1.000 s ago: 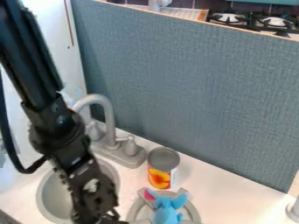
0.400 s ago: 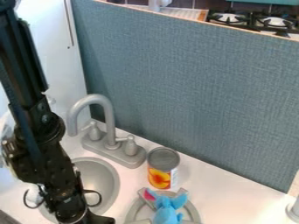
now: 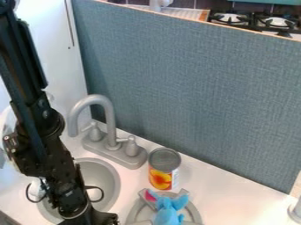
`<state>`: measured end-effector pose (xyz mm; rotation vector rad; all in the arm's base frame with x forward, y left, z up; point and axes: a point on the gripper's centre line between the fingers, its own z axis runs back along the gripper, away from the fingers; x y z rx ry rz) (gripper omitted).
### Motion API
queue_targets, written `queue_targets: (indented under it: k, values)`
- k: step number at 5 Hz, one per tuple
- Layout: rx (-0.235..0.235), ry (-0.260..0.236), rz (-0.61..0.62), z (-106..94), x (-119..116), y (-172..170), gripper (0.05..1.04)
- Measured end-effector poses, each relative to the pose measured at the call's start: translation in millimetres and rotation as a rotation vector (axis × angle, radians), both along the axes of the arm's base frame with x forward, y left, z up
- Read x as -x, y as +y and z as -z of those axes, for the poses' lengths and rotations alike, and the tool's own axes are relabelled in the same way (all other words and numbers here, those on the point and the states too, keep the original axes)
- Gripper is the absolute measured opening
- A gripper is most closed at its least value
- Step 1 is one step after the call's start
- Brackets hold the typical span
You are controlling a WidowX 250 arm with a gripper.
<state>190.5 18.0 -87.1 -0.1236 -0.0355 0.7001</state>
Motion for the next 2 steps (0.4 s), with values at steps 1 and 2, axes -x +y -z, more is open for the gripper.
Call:
queue_targets:
  k: [1, 2]
  values:
    - [0.011, -0.001, 0.002, -8.1, -0.3, -2.1, 0.659]
    - [-0.004, -0.011, 0.027, -25.4, -0.4, -11.1, 0.969]
